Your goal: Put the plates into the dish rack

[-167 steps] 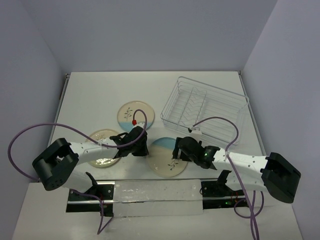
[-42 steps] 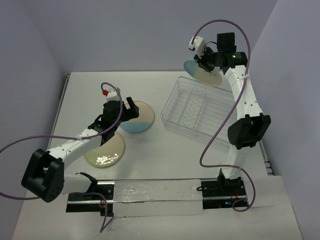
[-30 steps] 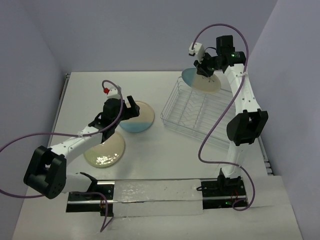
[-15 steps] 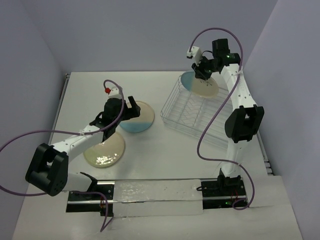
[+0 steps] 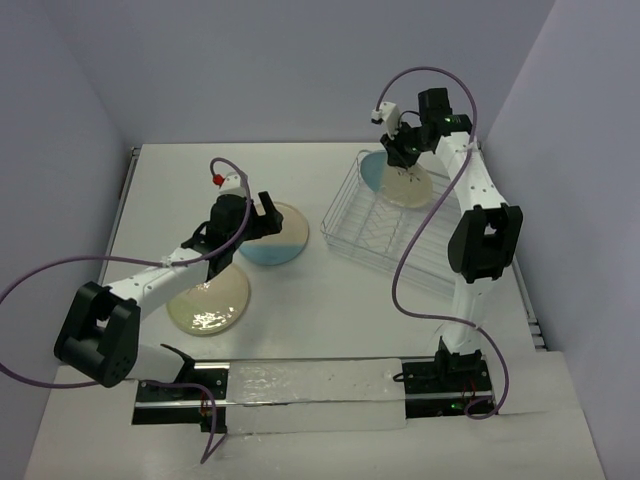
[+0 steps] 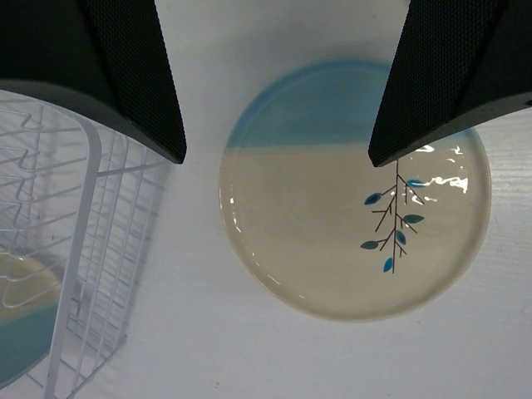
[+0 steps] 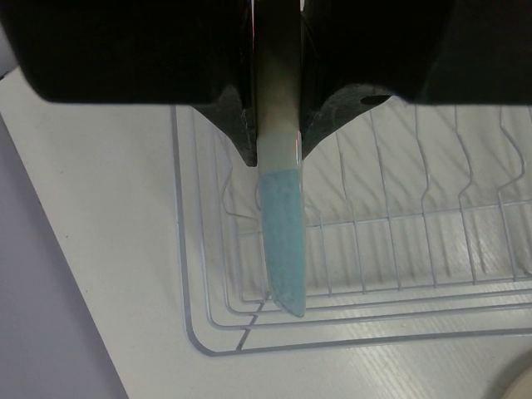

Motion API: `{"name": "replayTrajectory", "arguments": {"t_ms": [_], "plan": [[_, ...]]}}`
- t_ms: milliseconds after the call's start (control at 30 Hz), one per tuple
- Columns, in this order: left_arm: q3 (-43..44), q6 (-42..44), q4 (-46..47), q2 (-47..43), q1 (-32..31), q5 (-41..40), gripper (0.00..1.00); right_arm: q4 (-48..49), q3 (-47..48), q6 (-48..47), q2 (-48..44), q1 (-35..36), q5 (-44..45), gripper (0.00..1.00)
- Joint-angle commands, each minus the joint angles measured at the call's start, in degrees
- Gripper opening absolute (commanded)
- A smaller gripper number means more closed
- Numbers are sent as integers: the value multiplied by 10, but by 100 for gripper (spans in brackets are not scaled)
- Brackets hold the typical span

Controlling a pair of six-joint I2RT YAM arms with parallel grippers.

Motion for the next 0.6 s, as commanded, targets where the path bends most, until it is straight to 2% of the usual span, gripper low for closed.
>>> {"name": "replayTrajectory", "arguments": {"t_ms": [0, 167, 267, 433, 567], "plan": [[27, 13, 18, 8, 3, 10, 99, 86, 4, 18, 8, -1, -7, 0], [28, 14, 16, 8, 3, 10, 99, 93, 1, 23, 18, 0, 1, 4], [30, 15, 14, 10, 3, 10, 99, 99, -8, 25, 19, -1, 13, 11], [33, 15, 9, 12, 3, 15, 99, 116, -30, 38, 15, -2, 27, 17], [31, 15, 8, 7, 3, 18, 99, 124, -43, 46, 12, -3, 35, 28]]}}
